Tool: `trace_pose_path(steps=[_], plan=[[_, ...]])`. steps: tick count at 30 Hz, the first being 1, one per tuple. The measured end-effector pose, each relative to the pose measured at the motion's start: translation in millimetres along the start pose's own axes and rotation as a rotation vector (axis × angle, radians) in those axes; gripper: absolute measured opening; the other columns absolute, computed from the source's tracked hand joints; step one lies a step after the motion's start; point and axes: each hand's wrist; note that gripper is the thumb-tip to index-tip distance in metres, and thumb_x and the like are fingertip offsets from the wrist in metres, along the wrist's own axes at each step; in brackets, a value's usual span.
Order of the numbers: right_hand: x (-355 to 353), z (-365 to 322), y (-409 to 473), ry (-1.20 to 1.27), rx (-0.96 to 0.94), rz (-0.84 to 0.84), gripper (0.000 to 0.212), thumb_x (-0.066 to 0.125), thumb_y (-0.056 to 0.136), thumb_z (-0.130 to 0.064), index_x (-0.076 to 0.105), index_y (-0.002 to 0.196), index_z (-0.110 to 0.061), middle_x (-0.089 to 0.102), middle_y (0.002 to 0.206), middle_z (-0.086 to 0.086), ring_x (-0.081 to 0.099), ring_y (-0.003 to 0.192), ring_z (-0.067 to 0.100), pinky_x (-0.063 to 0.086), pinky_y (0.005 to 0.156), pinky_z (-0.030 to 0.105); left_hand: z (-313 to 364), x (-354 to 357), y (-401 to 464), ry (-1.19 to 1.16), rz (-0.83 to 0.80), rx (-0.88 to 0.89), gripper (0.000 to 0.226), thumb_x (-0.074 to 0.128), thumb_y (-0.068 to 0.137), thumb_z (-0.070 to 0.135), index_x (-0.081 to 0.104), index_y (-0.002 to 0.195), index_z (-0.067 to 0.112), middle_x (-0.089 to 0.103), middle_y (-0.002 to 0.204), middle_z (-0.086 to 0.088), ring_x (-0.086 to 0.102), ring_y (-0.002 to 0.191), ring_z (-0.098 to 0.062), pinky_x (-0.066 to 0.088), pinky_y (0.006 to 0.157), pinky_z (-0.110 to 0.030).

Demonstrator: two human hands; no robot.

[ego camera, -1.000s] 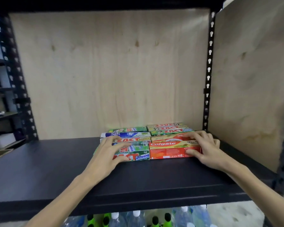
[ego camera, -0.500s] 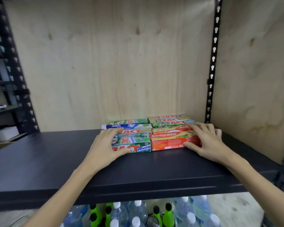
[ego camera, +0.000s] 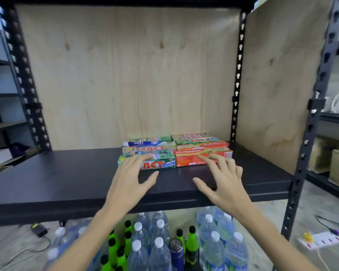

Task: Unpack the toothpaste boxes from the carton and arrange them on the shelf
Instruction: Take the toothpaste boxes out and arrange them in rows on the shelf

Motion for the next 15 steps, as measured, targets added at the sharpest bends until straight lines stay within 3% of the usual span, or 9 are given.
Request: trace_pose_path(steps=[3,6,12,15], plan=[[9.3,-45.5,-52.0,0.031,0.059,0.136,0.064,0.064,0.087,-0.058,0.051,0.143,-0.030,0.047,0.134,-0.007,0.043,0.115,0.018,0.026,0.085,0.029,18.5,4.3,-73.1,0.006,0.102,-0.005,0.051,0.072,0.088,0.040,0.056,0.134,0.026,0.052,0.136,0.014,0.041,0.134,-0.007,0.030,0.115,-0.033],[32.0,-84.6,-116.0,0.155,0.097,0.166,0.063,0.067,0.086,-0.052,0.053,0.142,-0.025,0.049,0.133,-0.004,0.044,0.117,0.018,0.029,0.094,0.029,14.1,16.4,-152.3,-0.027,0.140,-0.052,0.052,0.072,0.088,0.037,0.056,0.134,0.020,0.049,0.139,0.007,0.039,0.136,-0.012,0.026,0.115,-0.029],[111.3,-116.0,-275.7,0.250,0.264,-0.280,0.067,0.066,0.089,-0.051,0.041,0.148,-0.033,0.043,0.140,-0.011,0.040,0.127,0.017,0.031,0.094,0.035,-38.9,53.5,-311.7,-0.047,-0.104,-0.447,0.046,0.073,0.086,0.035,0.054,0.127,0.026,0.051,0.125,0.011,0.046,0.122,-0.012,0.036,0.105,-0.031],[141.3,-120.0,-333.5,0.217,0.317,-0.448,0.069,0.056,0.089,-0.057,0.036,0.150,-0.033,0.043,0.139,-0.012,0.041,0.124,0.017,0.035,0.091,0.036,-66.2,64.6,-380.5,-0.042,-0.264,-0.625,0.045,0.063,0.086,0.049,0.053,0.124,0.028,0.054,0.118,0.010,0.055,0.115,-0.016,0.045,0.098,-0.037]])
Point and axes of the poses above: each hand's wrist, its own y-axis towards the middle knuckle, its own x-axis out of the palm, z = x × y
